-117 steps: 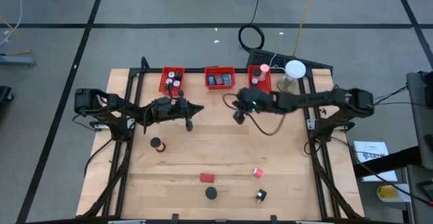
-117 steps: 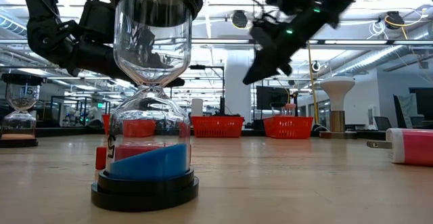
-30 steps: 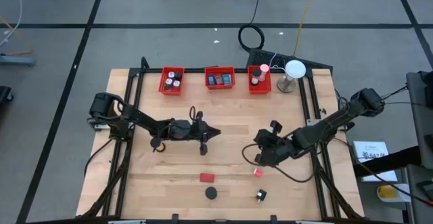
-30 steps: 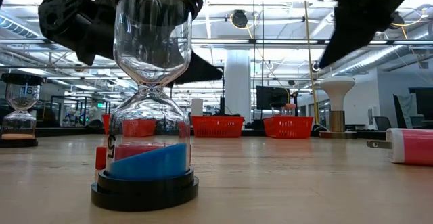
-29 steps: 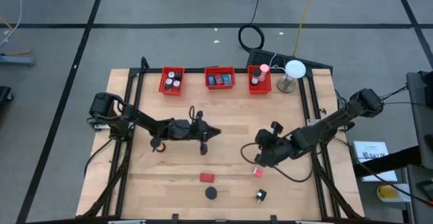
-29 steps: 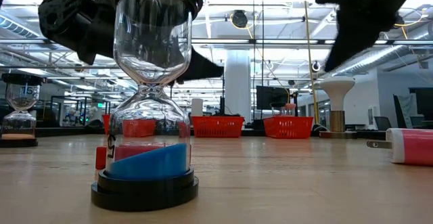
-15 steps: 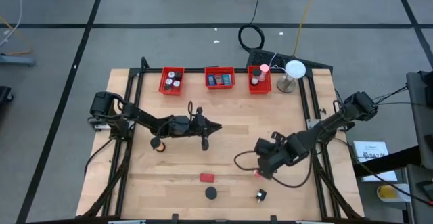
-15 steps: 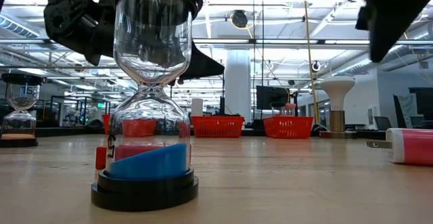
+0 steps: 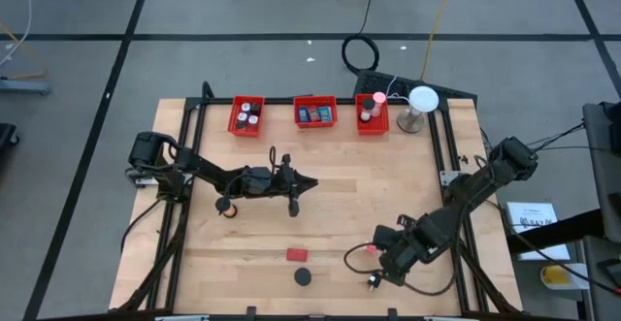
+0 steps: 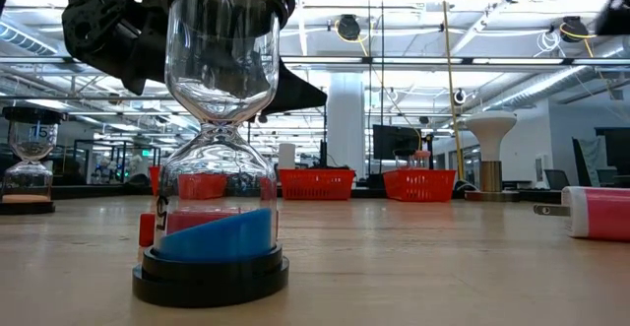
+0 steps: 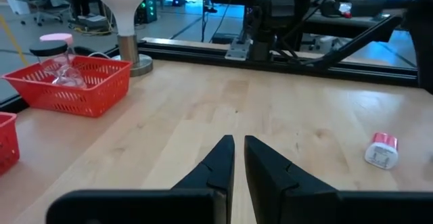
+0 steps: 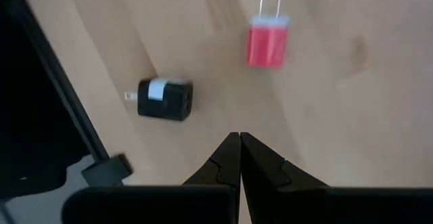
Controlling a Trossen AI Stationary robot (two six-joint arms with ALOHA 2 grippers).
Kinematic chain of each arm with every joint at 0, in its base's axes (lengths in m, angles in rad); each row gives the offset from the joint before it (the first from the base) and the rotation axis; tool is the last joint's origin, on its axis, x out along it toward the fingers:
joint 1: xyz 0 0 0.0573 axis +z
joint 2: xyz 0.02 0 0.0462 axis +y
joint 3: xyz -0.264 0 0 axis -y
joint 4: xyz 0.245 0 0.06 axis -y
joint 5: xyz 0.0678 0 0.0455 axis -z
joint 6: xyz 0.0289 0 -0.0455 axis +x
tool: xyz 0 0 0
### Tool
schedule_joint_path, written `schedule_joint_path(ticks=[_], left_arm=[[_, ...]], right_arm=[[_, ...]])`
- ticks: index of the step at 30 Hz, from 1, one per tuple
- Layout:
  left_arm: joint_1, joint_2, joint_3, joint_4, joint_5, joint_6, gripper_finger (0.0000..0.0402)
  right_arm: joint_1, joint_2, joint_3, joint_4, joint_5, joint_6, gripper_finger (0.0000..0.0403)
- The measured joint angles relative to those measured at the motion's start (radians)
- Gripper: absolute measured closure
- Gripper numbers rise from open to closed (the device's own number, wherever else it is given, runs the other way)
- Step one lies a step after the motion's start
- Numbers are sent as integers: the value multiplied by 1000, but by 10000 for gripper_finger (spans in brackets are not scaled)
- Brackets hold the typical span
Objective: Pick & Place Office items
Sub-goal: Put the black charger adapter into the left red bin
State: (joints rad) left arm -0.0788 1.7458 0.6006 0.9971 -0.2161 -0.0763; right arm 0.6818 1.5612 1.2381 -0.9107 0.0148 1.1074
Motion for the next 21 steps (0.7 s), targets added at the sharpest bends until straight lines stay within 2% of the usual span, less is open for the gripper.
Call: schedule_joint_path(ticks=[6, 9, 12, 17, 21], left_arm=[[13, 0, 0, 4, 0, 3, 366], [22, 0, 0, 3, 0, 3, 366], [29, 0, 0, 3, 0, 3, 366], [34, 0, 0, 3, 0, 2, 366], [34, 0, 0, 3, 0, 2, 366]], right_arm=[[0, 65, 0, -4, 8, 112, 402], [-8, 80, 0, 3, 13, 153, 383], [-21, 89, 0, 11, 15, 175, 339], [-29, 91, -1, 25, 46, 172, 239], [-20, 91, -1, 36, 62, 87, 170]])
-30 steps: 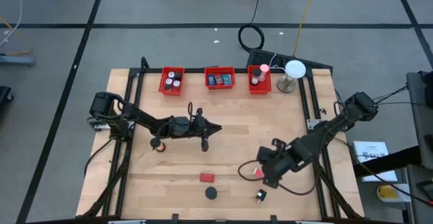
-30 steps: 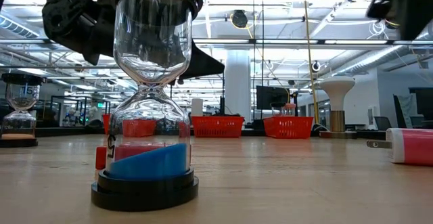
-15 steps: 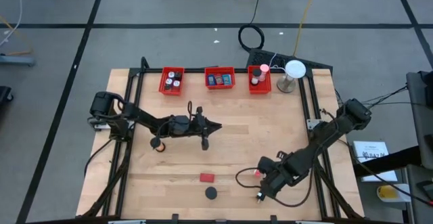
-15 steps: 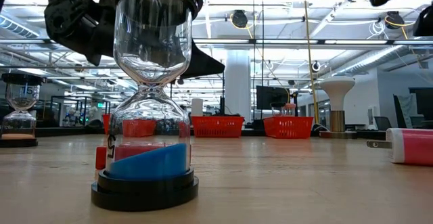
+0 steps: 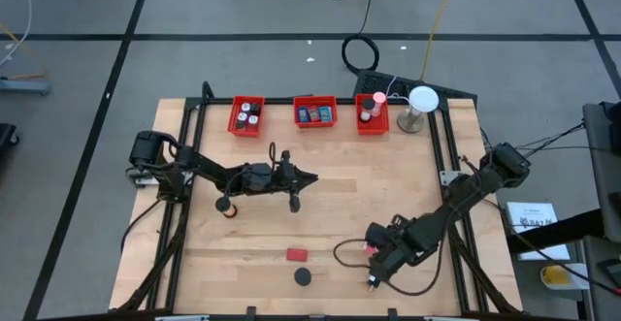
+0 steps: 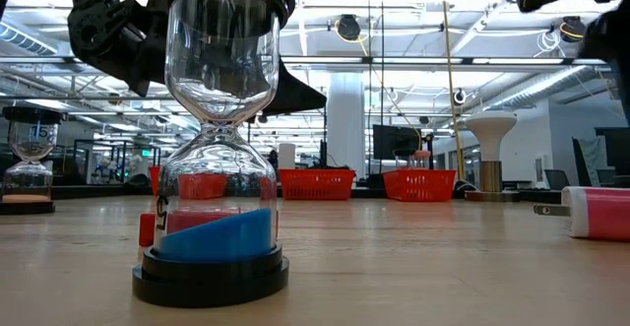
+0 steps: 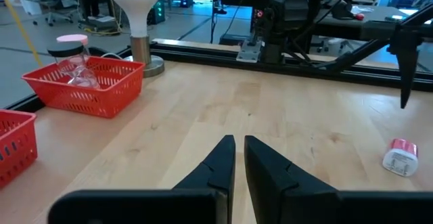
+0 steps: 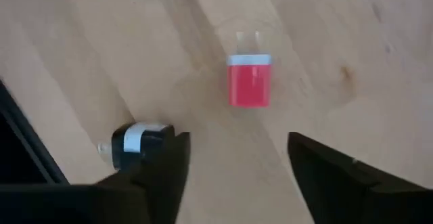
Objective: Pick & Place Office items
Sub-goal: Put the black charger adapter into the left red bin
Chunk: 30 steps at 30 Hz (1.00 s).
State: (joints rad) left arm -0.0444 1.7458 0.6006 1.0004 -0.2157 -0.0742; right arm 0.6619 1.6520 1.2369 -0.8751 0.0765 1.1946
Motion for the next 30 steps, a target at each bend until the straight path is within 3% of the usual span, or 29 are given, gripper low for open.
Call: schedule_joint_path(ticks=[4, 8, 13, 20, 26, 30], left_arm=[[0, 0, 0, 0, 0, 0, 366], [-1, 0, 0, 0, 0, 0, 366], [-1, 0, 0, -2, 0, 20, 366], [-1, 0, 0, -4, 0, 21, 366], [-1, 0, 0, -4, 0, 21, 366], [-1, 0, 0, -4, 0, 21, 366]], right_arm=[[35, 0, 0, 113, -3, -222, 133], [55, 17, 0, 242, -39, -456, 127], [59, 49, 0, 250, -105, -639, 130], [77, 123, -1, 244, -104, -881, 130], [101, 168, -1, 257, -99, -1006, 141], [106, 180, -1, 270, -42, -1020, 164]])
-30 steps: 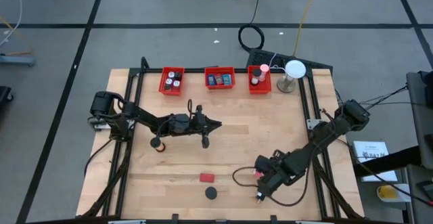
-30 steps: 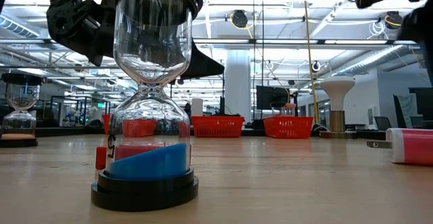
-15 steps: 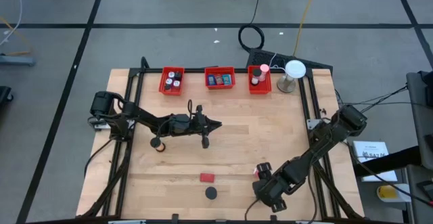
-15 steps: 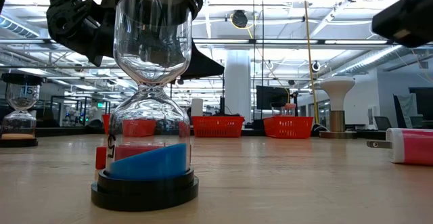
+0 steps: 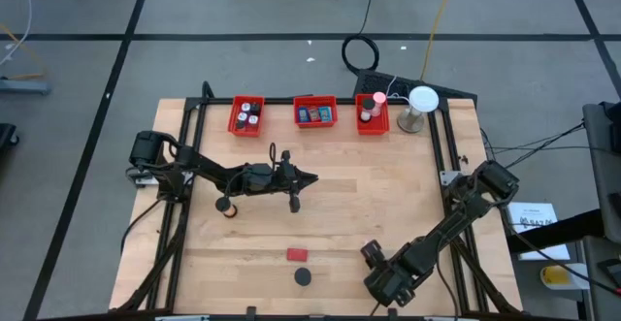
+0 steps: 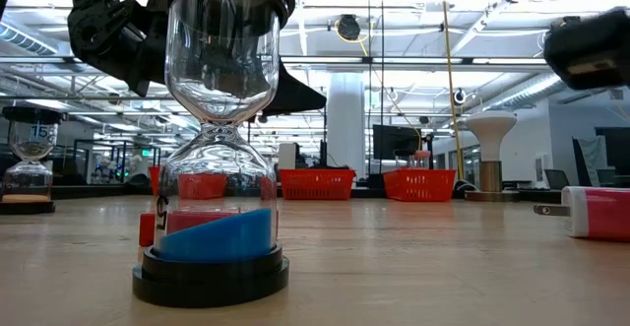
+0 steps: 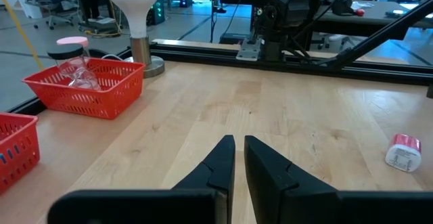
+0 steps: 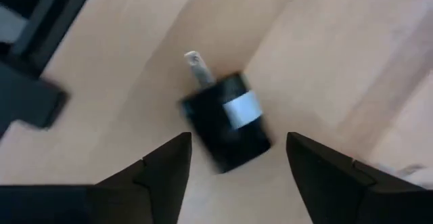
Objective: Pick & Place Office items
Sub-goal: Put the black charger adapter into the left red bin
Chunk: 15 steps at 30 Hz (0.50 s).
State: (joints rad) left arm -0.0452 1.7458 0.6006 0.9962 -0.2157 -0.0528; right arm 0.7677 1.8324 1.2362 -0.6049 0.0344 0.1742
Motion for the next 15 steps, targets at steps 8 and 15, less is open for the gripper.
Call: schedule_joint_path(ticks=[8, 15], left_arm=[[0, 0, 0, 0, 0, 1, 366], [0, 0, 0, 0, 0, 1, 366]], right_arm=[[0, -3, 0, 53, 53, -1, 237], [-3, -3, 0, 79, 61, 36, 266]])
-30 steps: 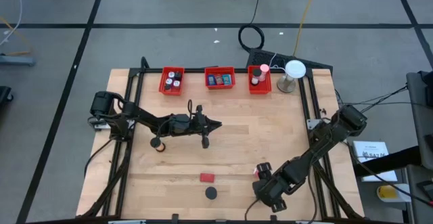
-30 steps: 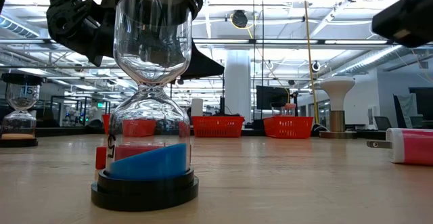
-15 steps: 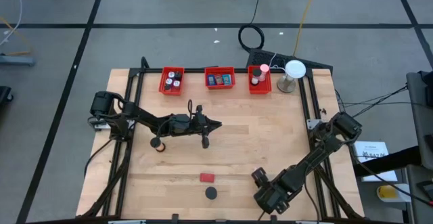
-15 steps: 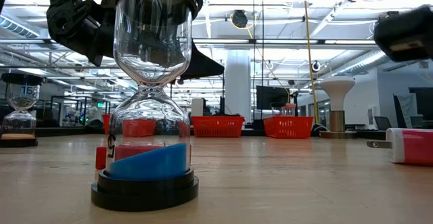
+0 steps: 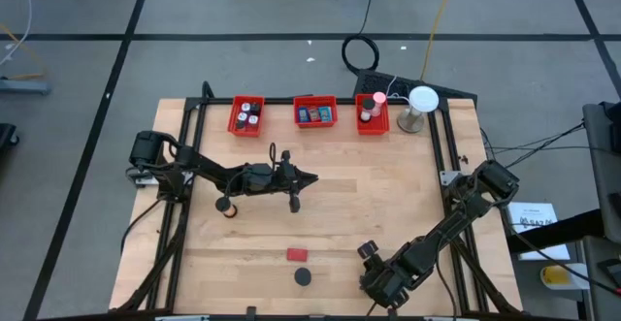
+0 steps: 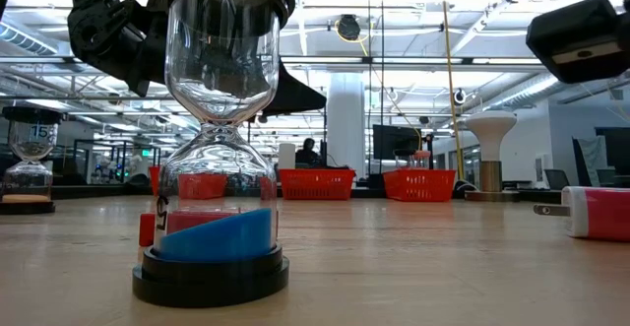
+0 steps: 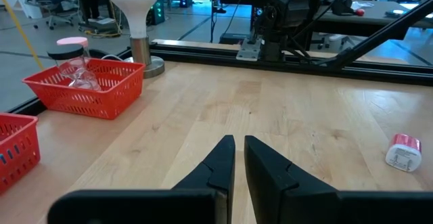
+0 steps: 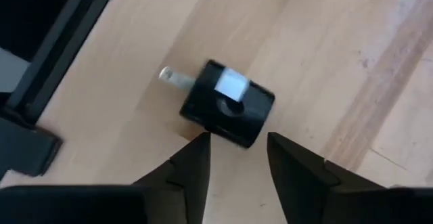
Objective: Pick & Place Office items
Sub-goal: Put the black charger adapter into the left red bin
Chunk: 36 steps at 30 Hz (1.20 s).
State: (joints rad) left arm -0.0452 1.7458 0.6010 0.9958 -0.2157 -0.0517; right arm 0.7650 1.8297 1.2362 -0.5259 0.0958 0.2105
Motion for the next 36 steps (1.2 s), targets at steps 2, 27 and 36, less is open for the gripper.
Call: schedule_joint_path(ticks=[2, 27, 36], left_arm=[[0, 0, 0, 0, 0, 0, 366], [-20, 0, 0, -12, 0, 24, 366], [-63, 0, 0, -12, 0, 24, 366]], right_arm=[[-3, 0, 0, -1, 8, 14, 257], [-5, 0, 0, 74, 110, -418, 131], [0, 0, 0, 170, 108, 20, 124]])
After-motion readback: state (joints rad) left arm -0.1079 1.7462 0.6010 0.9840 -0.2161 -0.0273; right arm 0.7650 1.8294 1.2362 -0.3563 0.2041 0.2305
